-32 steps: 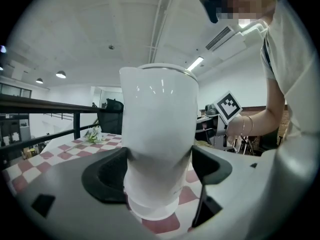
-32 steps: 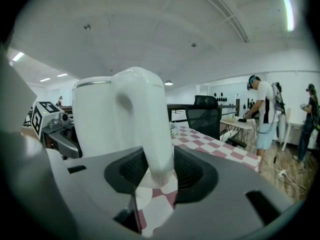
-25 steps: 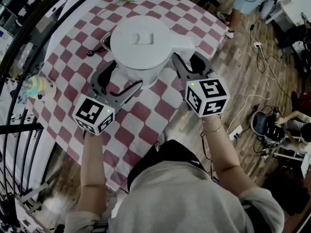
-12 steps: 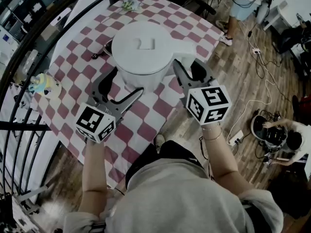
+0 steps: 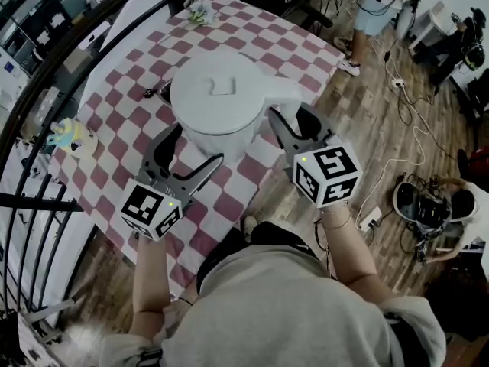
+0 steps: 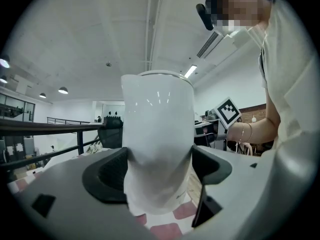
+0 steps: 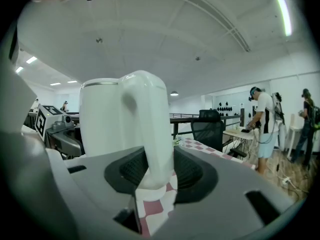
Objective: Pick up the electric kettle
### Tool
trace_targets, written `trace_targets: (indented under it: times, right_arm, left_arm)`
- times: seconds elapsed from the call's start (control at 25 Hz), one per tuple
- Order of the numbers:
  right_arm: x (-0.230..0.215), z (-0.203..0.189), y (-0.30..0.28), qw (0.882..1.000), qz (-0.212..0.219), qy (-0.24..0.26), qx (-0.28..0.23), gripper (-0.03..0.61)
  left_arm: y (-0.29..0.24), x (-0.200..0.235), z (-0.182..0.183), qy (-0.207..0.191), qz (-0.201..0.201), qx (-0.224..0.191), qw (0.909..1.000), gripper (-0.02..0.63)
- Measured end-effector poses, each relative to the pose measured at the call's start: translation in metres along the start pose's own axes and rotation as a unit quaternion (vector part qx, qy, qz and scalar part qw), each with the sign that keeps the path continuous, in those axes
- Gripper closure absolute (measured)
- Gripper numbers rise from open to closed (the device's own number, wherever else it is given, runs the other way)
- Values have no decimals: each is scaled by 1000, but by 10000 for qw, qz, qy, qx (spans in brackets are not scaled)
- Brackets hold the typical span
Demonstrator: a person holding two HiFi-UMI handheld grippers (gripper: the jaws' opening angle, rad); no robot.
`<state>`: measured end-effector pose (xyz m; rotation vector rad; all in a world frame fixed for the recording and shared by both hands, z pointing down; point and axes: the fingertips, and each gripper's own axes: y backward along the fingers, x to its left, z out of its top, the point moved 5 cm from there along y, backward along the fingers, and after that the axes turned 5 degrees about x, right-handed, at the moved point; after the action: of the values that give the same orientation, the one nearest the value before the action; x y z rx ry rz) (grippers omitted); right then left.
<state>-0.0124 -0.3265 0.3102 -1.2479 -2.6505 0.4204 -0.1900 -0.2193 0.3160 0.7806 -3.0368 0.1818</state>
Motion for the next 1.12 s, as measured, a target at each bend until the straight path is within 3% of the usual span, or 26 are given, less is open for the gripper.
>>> trace_targets:
  times: [0.32,0.6,1.12]
  right_arm:
    - [15,-15,9,9994,177,185,228,419]
    - [19,-34,10,9989,298,-115,345,420]
    - [21,-45,12,9985,327,-103,416,422]
  left_arm:
    - [16,-16,-19,380,146,133,9991,207]
    - [24,-27,-32,630,306,16,9975,207]
    - [26,-33,-42,734,360,83,9966,207]
